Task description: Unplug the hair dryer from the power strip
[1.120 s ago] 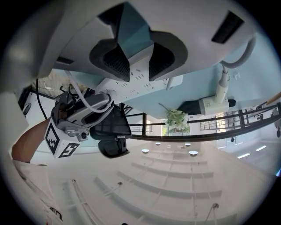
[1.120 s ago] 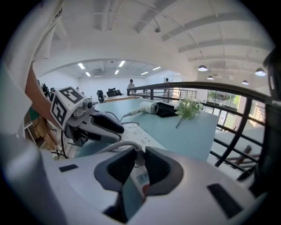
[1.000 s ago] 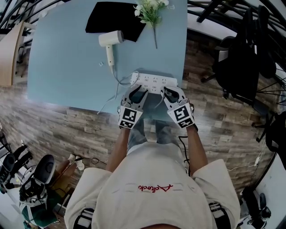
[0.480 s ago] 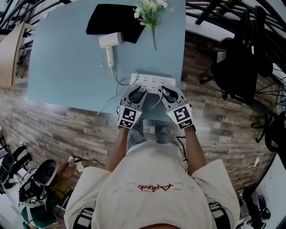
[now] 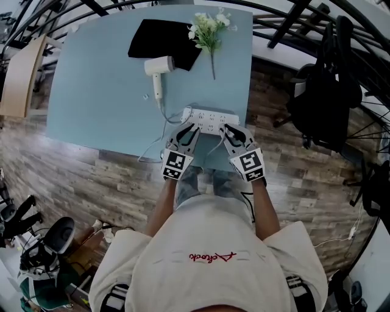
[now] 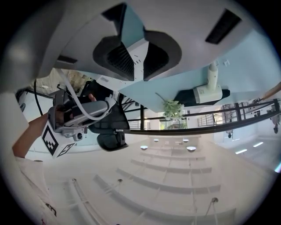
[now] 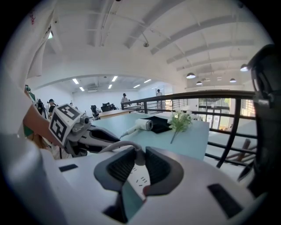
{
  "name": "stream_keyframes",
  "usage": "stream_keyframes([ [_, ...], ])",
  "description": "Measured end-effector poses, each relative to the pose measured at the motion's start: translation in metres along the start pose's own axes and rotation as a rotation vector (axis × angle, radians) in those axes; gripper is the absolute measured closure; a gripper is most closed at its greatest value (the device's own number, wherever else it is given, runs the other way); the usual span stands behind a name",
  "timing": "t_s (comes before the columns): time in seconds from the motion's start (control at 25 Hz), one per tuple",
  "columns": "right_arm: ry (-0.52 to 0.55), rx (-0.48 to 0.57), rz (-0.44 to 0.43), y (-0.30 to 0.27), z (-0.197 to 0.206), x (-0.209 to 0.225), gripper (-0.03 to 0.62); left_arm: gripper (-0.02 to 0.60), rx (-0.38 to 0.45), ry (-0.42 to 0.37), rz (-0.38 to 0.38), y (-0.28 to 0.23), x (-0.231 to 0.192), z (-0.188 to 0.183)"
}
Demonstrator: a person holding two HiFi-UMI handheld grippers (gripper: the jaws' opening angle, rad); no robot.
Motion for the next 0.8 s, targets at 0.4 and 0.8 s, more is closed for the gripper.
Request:
stream_keyframes([
  [0.4,-0.039,0.09,0.038,0.029,-0.03,0.011,0.511,0.561,0.082,0.028,-0.043,0.032,0.012,-0.038],
  [0.8,-0.031,0.164,0.07,0.059,-0.045,0.017,0.511,0.572,0.224,0.041,-0.094,0.061,0.033,-0.078],
])
Point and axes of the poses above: the fingertips, and each gripper's own axes: y backward along the fingers, x to its right, z out of its underside, the point moved 5 cm from there along y, backward along the fingers, and after that the axes turned 11 degrees about y, right-handed, at the moved point
